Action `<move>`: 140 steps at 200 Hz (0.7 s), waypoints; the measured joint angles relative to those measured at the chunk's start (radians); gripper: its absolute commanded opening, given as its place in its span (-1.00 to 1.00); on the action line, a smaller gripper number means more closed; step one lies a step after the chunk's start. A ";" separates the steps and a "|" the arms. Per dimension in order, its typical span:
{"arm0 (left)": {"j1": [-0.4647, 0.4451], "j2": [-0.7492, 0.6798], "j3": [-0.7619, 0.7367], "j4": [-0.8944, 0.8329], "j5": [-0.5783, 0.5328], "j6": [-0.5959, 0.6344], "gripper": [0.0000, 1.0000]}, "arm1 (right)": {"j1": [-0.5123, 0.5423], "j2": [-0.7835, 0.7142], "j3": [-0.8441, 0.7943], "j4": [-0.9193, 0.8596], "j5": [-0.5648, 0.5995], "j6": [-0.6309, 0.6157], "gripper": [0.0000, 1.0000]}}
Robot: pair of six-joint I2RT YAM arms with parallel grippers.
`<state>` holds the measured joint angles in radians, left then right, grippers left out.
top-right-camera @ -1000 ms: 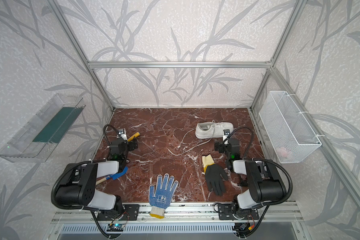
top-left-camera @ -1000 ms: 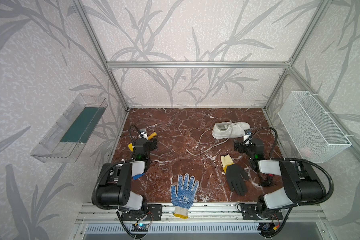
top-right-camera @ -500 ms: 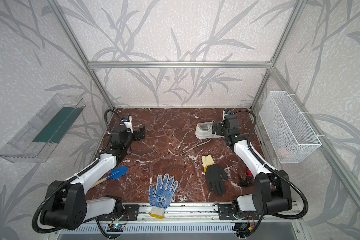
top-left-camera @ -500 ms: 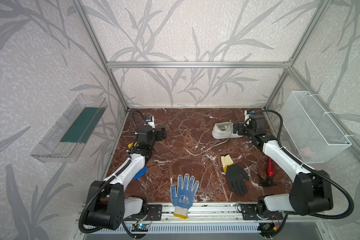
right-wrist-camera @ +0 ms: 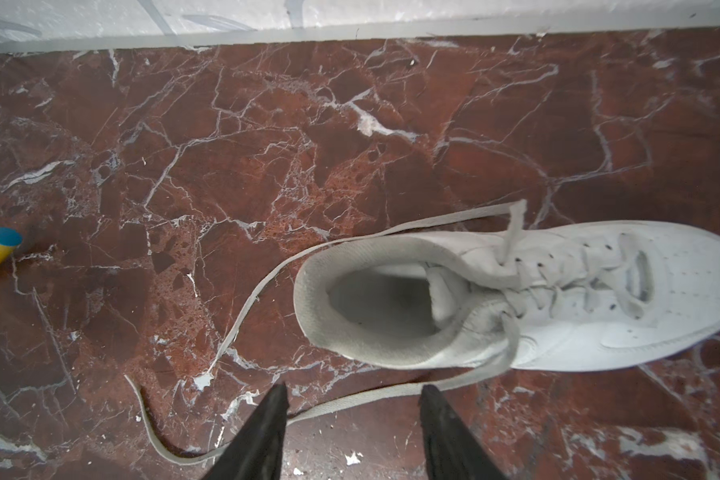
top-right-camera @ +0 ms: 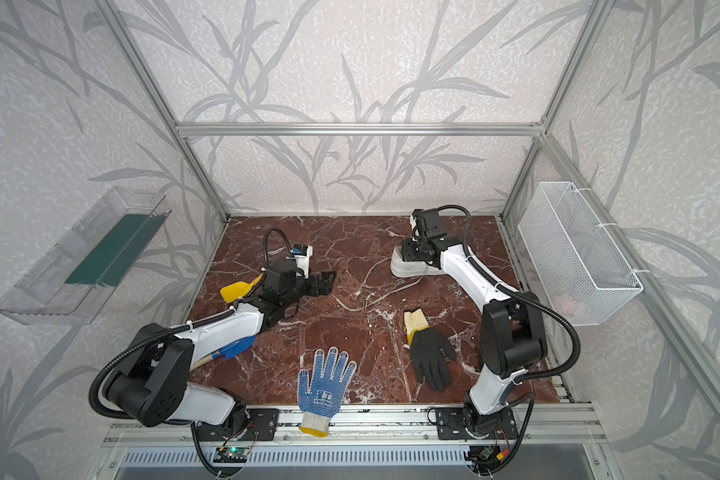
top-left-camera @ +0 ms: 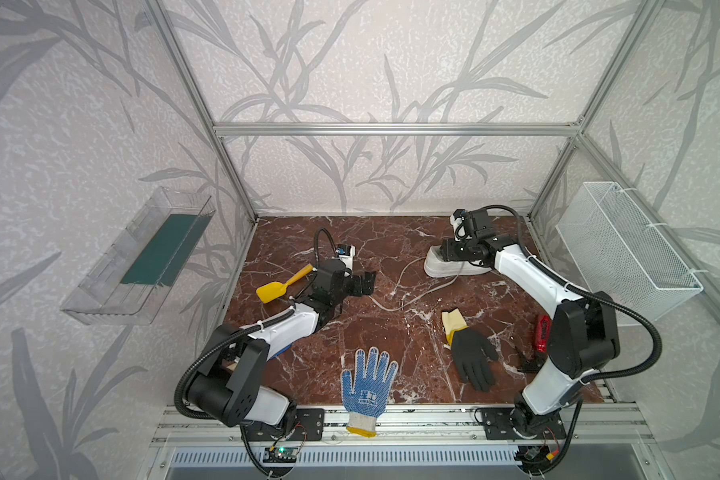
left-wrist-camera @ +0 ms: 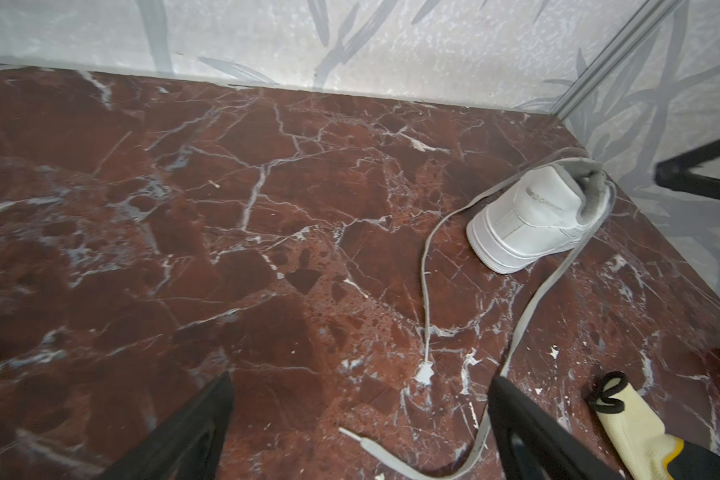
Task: Tie the shoes
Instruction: 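Reach the right gripper to the sneaker heel while the left gripper moves toward the sneaker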
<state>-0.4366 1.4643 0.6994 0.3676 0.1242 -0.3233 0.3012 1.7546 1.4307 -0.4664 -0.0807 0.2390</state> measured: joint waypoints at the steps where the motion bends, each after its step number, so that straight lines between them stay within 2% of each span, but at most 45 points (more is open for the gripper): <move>1: -0.001 0.001 0.000 0.001 0.001 -0.001 0.94 | 0.000 0.003 0.003 -0.002 -0.001 0.000 -0.07; 80: -0.021 0.026 0.001 0.028 0.010 -0.014 0.93 | 0.011 0.188 0.216 -0.124 -0.080 -0.013 -0.21; 140: -0.021 0.020 0.001 -0.002 -0.004 -0.010 0.93 | 0.032 0.292 0.309 -0.177 -0.111 -0.040 -0.34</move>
<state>-0.4576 1.4845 0.7006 0.3660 0.1200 -0.3328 0.3332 2.0464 1.7397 -0.6430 -0.1913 0.1993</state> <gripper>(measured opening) 0.967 0.345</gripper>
